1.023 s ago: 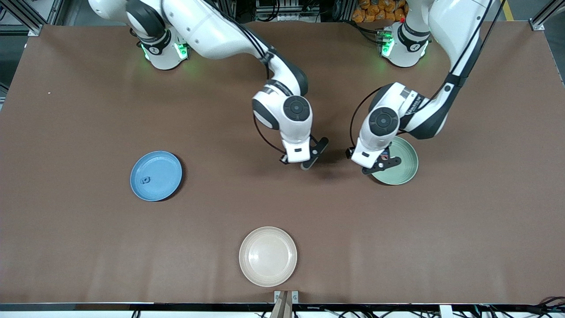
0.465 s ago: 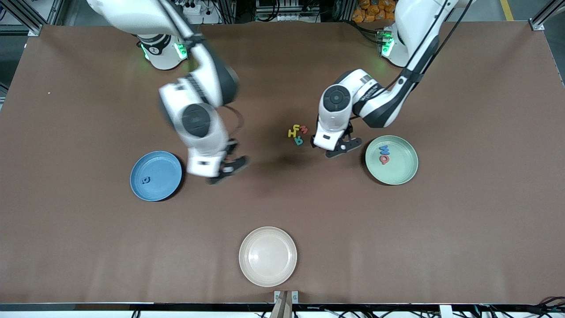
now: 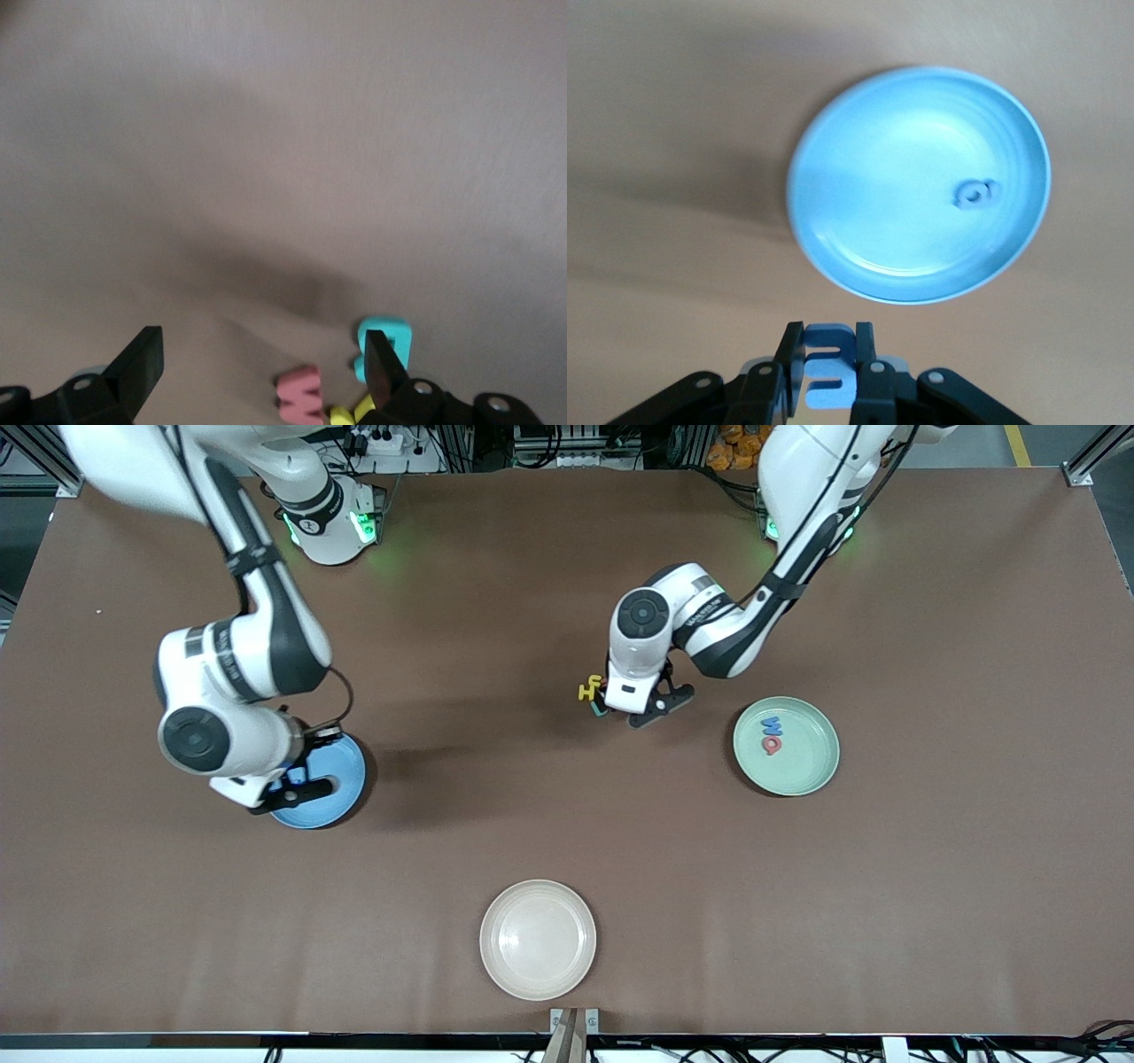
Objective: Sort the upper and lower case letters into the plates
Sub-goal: 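Carry the m to the blue plate while the left gripper reaches letters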
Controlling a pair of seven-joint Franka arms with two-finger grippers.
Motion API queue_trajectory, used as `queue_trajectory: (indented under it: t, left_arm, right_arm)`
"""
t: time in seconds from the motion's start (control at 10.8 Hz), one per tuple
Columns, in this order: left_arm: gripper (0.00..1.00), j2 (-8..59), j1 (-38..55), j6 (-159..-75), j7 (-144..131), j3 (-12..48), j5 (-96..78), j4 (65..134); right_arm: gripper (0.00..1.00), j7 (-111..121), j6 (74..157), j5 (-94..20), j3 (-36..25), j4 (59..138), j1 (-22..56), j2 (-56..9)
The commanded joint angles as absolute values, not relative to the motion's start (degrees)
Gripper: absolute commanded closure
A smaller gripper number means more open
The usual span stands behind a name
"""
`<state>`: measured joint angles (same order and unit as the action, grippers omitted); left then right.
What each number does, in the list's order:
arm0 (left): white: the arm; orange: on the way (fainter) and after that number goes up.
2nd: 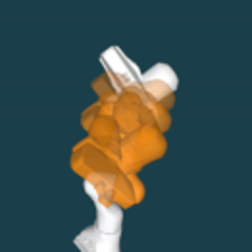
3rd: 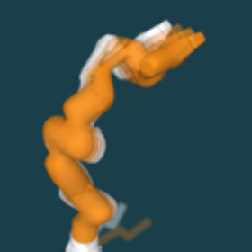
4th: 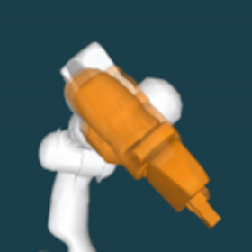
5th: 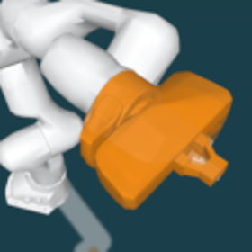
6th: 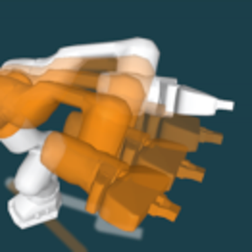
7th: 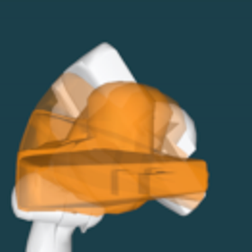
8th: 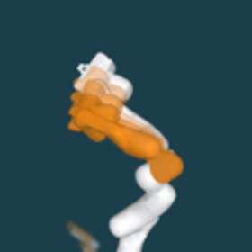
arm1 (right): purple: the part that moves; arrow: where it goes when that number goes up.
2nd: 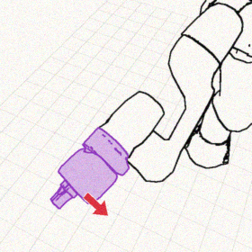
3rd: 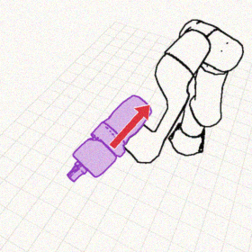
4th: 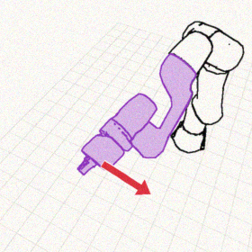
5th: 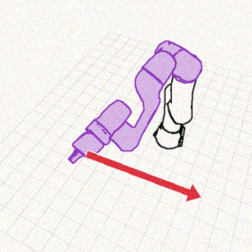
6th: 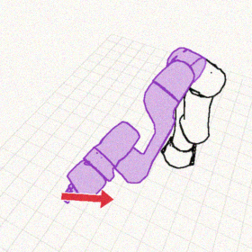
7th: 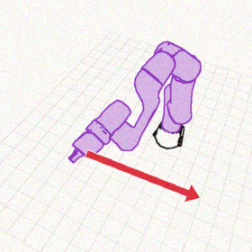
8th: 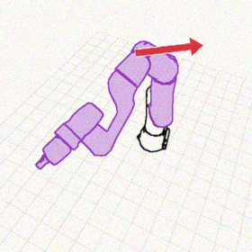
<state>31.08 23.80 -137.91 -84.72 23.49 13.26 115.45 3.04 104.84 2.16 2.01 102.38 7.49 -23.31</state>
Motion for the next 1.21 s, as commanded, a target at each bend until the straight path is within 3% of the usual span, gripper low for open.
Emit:
queue_trajectory:
  t: [0.0,0.09,0.28,0.37,0.46,0.74,1.12]
  left_arm:
    - [0.00,31.7,24.3,-142.8,-86.5,23.4,11.6,118.2]
    - [0.00,31.8,24.3,-144.7,-86.6,23.4,11.6,119.3]
    - [0.00,31.7,23.8,-144.8,-86.7,23.4,11.6,120.0]
    - [0.00,31.7,23.9,-144.8,-87.9,23.4,11.6,119.9]
    - [0.00,31.7,24.1,-144.8,-88.7,23.4,11.6,119.8]
    - [0.00,31.2,24.3,-144.7,-88.7,23.4,11.6,118.0]
    - [0.00,31.5,24.0,-142.7,-80.9,23.2,12.4,110.8]
  right_arm:
    - [1.00,2.6,108.3,1.1,2.5,105.6,4.8,-23.7]
    - [0.97,2.7,109.5,1.1,1.3,105.4,4.8,-25.0]
    - [0.80,3.2,113.3,1.1,0.5,105.4,5.1,-26.0]
    - [0.59,3.2,114.2,1.1,0.2,105.4,5.6,-25.7]
    - [0.01,3.3,114.7,1.1,-0.1,105.3,5.7,-25.3]
    - [0.00,2.8,114.1,1.1,-0.1,105.3,5.7,-20.5]
    - [0.00,3.1,110.5,1.1,0.0,105.4,3.2,-9.1]
